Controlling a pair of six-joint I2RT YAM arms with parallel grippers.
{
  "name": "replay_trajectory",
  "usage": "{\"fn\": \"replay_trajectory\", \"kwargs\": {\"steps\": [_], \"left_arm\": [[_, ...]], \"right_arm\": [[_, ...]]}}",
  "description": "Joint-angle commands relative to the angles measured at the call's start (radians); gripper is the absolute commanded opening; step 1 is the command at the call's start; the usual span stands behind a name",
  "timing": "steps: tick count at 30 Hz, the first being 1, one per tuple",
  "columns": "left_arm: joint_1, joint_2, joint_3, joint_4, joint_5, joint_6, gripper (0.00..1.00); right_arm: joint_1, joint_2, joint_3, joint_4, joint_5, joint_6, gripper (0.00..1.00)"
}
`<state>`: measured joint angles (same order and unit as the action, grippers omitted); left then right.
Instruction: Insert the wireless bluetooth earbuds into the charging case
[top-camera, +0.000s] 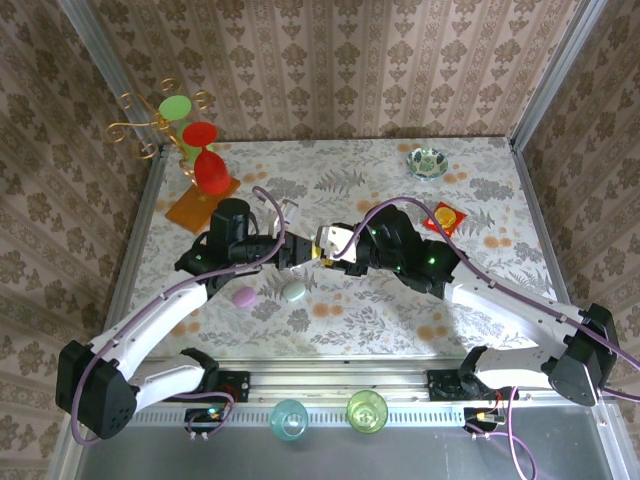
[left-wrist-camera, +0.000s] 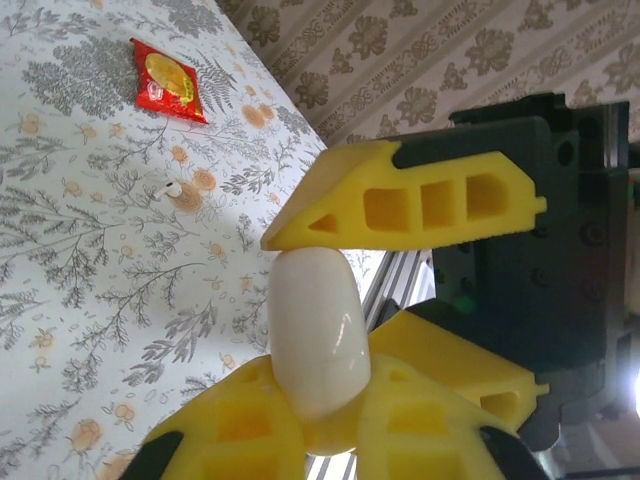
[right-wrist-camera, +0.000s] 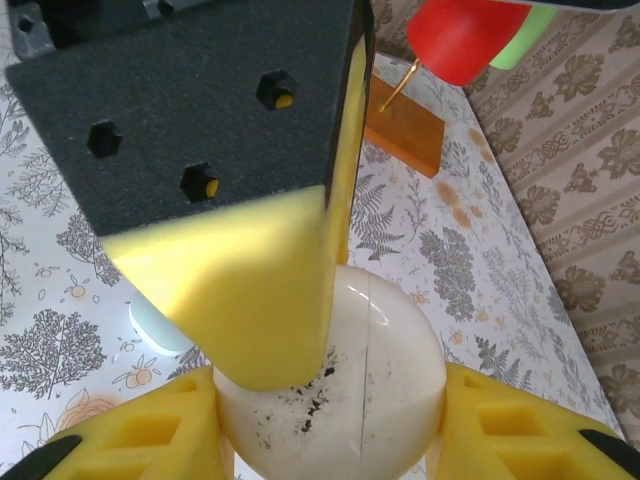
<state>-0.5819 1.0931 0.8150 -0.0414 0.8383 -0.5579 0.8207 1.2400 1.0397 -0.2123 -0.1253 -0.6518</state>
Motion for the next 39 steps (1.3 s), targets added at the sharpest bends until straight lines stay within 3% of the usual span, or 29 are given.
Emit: {"fn": "replay_trajectory", "kwargs": {"steps": [1, 5, 9, 14, 18, 26, 39], "left_arm": [[-0.01, -0.021, -0.025, 0.083, 0.044, 0.025, 0.0], [-0.013, -0.065, -0.081, 0.186, 0.042, 0.125, 0.0], [-0.013, -0.111, -0.131, 0.297, -0.003, 0.252, 0.0], [-0.013, -0.119, -0.147, 0.362, 0.021, 0.445, 0.0], [-0.013, -0.106, -0.164, 0.439, 0.109, 0.541, 0.0], [-0.013, -0.08, -0.197, 0.632, 0.22, 0.494, 0.0], [-0.013, -0.088, -0.239, 0.677, 0.257, 0.539, 0.0]], "right_arm": [[0.009, 0.007, 0.022, 0.049, -0.027, 0.011, 0.45], [-0.024, -0.025, 0.021, 0.013, -0.163, 0.065, 0.82], [-0.113, -0.048, 0.028, -0.016, -0.421, 0.176, 0.93], [-0.211, -0.083, 0.01, 0.047, -0.599, 0.36, 0.96], [-0.242, -0.087, 0.016, 0.079, -0.652, 0.453, 0.95], [-0.283, -0.057, 0.057, 0.063, -0.622, 0.575, 0.91], [-0.338, -0.018, 0.107, 0.068, -0.623, 0.729, 0.88]]}}
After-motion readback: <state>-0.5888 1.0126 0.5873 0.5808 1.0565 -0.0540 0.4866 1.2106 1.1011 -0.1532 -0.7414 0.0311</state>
